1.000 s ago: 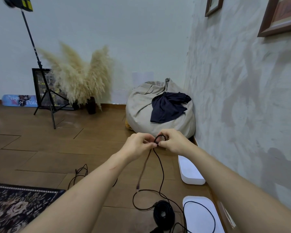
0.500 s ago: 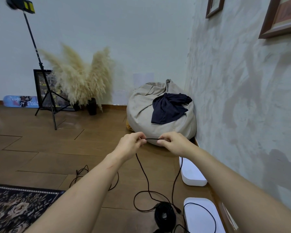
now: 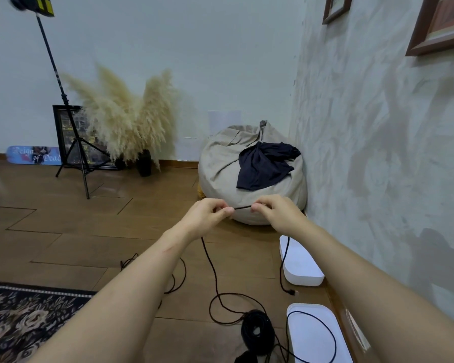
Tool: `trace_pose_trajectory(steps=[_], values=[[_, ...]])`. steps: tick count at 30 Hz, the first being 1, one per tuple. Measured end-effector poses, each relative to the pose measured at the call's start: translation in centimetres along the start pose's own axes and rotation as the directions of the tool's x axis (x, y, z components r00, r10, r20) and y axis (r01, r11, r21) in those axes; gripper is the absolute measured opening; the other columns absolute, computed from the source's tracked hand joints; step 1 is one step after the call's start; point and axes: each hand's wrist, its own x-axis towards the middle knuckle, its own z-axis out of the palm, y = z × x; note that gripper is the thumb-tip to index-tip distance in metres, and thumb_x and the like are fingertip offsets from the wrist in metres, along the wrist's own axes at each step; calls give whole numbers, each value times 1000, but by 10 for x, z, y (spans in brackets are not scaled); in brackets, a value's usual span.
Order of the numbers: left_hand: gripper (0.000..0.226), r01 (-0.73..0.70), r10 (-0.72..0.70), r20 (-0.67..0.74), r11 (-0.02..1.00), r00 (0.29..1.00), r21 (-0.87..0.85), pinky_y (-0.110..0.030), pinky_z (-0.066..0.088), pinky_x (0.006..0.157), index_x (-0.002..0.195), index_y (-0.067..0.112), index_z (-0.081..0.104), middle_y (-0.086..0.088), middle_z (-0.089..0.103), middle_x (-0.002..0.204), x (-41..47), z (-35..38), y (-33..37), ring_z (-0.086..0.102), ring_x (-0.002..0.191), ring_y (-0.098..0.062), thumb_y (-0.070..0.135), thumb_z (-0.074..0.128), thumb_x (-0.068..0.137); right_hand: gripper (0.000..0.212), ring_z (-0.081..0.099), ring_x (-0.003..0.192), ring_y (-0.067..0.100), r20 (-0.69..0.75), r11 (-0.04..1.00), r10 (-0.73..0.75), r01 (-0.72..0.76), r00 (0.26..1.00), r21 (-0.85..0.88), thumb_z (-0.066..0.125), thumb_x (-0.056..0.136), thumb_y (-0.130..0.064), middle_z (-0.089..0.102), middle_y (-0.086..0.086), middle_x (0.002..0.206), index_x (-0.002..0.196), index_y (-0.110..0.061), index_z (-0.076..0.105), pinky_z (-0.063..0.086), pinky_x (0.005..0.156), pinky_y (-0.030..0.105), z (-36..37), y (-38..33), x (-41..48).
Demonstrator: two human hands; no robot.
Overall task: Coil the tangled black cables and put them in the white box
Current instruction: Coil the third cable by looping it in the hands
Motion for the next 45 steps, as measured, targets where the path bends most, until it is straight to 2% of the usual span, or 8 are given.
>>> trace_pose_trajectory(steps=[8, 14, 18, 25, 29, 35, 41, 45], values=[[22, -62, 66, -52, 996, 996, 63, -30, 42, 64, 88, 33, 74, 11, 55, 67, 4, -2, 4, 49, 64, -6, 45, 60, 100, 13, 61, 91, 4, 131, 990, -46, 29, 990, 135, 57, 103, -37, 69, -12, 97, 96, -35, 68, 46, 82, 28, 0, -4, 2], [22, -7, 20, -87, 990, 996, 141, -25, 39, 61, 90, 30, 72, 12, 57, 69, -1, -21, -15, 53, 68, -5, 44, 59, 101, 21, 64, 92, 21, 53, 993, 67, -61, 996, -104, 52, 104, -35, 71, 0, 92, 95, -32, 71, 49, 78, 36, -18, 9, 0], [18, -118, 128, -71, 984, 989, 130, -28, 45, 66, 90, 34, 73, 13, 65, 75, 5, -6, 9, 58, 73, -4, 45, 62, 100, 14, 61, 76, 9, 228, 982, -5, -39, 974, 186, 57, 103, -38, 67, -8, 78, 107, -32, 69, 45, 71, 26, -6, -11, -6], [24, -17, 33, -116, 991, 993, 134, -31, 42, 64, 87, 31, 72, 9, 56, 67, 2, -25, -14, 52, 67, -10, 46, 59, 101, 20, 64, 85, 18, 52, 985, 68, -59, 996, -162, 52, 104, -35, 69, -5, 85, 92, -32, 68, 48, 75, 35, -22, 11, -3], [20, -110, 124, -99, 985, 987, 131, -32, 45, 65, 87, 33, 71, 11, 62, 72, 5, -8, 10, 56, 71, -8, 46, 61, 100, 10, 58, 66, -2, 199, 994, -12, -11, 980, 113, 59, 101, -39, 63, -13, 69, 101, -35, 67, 43, 64, 19, -7, -13, -10], [24, -60, 71, -78, 989, 994, 139, -31, 43, 64, 83, 34, 70, 9, 59, 68, 4, -21, -5, 53, 67, -9, 48, 60, 100, 24, 59, 73, 14, -86, 994, 8, -18, 996, -111, 55, 103, -37, 64, -8, 72, 83, -32, 68, 40, 63, 32, -23, -4, -4], [21, -111, 130, -115, 981, 985, 159, -22, 37, 59, 82, 36, 68, 17, 60, 66, 4, -20, 8, 55, 69, -1, 48, 63, 99, 14, 66, 72, 5, 152, 992, -12, -8, 988, 130, 60, 100, -44, 69, -9, 69, 103, -33, 68, 50, 74, 30, -15, -6, -9], [21, -116, 129, -75, 981, 989, 152, -22, 36, 57, 82, 37, 68, 21, 60, 64, 5, -14, 8, 54, 66, -1, 49, 63, 98, 24, 54, 66, 5, -22, 999, -53, 53, 998, 6, 57, 102, -37, 60, -15, 64, 83, -35, 71, 39, 62, 29, -15, -12, -1]])
